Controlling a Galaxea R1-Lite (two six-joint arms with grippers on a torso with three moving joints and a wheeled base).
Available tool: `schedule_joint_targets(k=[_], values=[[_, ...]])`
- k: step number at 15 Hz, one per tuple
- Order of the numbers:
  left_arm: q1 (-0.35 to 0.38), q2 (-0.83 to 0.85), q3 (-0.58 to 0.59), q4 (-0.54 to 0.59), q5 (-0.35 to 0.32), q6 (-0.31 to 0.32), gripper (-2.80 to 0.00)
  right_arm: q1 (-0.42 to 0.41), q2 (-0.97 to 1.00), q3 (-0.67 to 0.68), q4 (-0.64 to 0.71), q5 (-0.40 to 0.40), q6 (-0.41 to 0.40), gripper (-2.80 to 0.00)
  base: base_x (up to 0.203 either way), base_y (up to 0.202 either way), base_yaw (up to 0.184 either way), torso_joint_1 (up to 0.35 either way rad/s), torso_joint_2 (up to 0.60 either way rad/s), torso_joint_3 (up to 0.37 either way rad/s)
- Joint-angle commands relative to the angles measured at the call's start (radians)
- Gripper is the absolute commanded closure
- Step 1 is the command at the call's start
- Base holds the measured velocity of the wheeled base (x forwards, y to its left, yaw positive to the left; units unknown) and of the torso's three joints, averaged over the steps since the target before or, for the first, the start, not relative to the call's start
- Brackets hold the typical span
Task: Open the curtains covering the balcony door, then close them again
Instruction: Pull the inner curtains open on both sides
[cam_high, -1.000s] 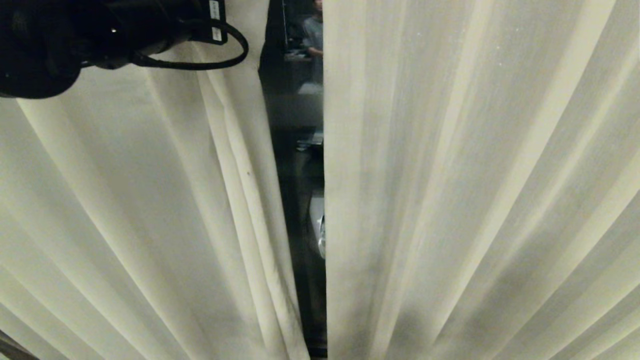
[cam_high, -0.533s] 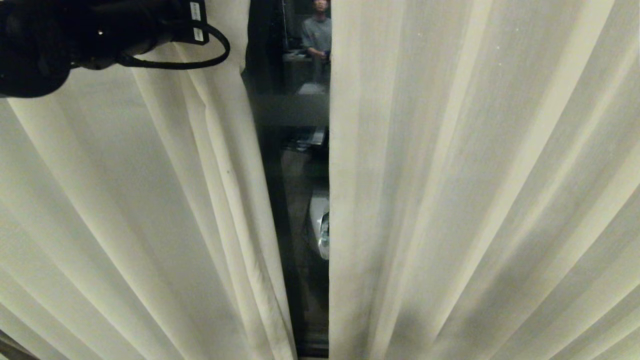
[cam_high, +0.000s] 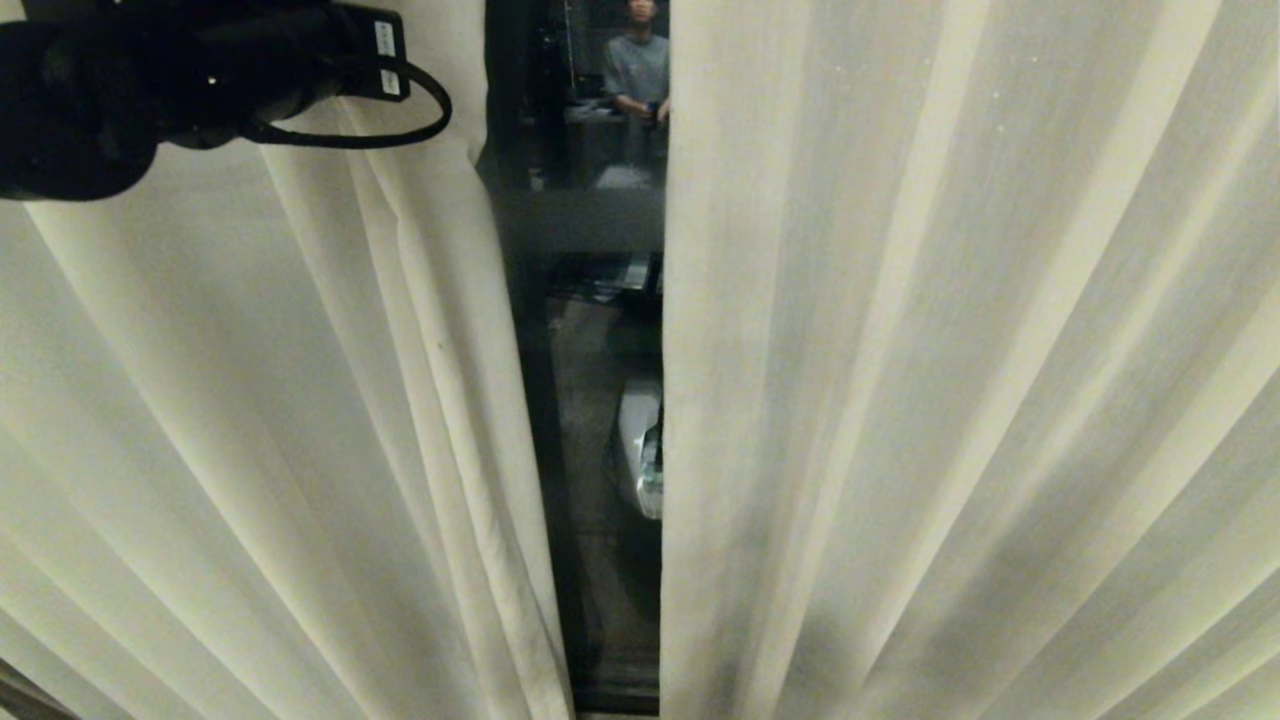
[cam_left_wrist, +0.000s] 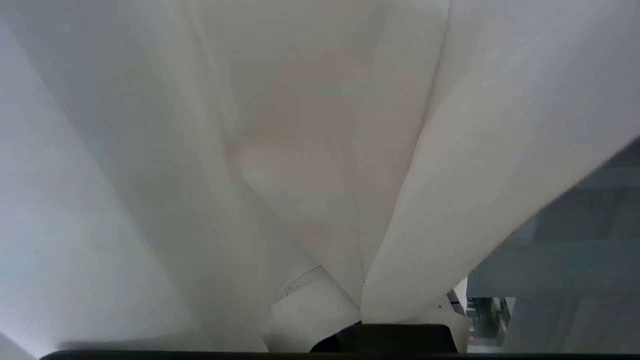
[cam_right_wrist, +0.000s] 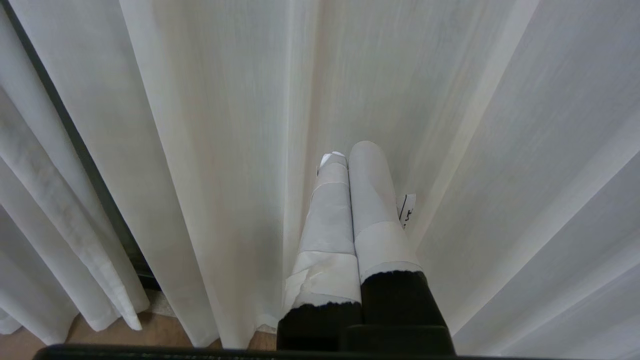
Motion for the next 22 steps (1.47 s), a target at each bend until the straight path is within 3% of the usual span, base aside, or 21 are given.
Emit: schedule_joint_targets(k=[1, 12, 22], values=[[0.01, 0.004, 0.001, -0.001, 0.003, -0.003, 0.0, 0.0, 0.002, 0.0, 0.0, 0.001, -0.001, 0.0, 0.0, 0.0, 0.0, 0.0, 0.0, 0.0], [0.087, -0.012, 0.011, -0.001, 0.001, -0.026, 0.0, 0.0, 0.002, 0.0, 0.0, 0.001, -0.001, 0.0, 0.0, 0.0, 0.0, 0.0, 0.0, 0.0], [0.096, -0.021, 0.033, -0.001, 0.002, -0.026, 0.0, 0.0, 0.002, 0.0, 0.0, 0.001, -0.001, 0.0, 0.0, 0.0, 0.0, 0.0, 0.0, 0.0]])
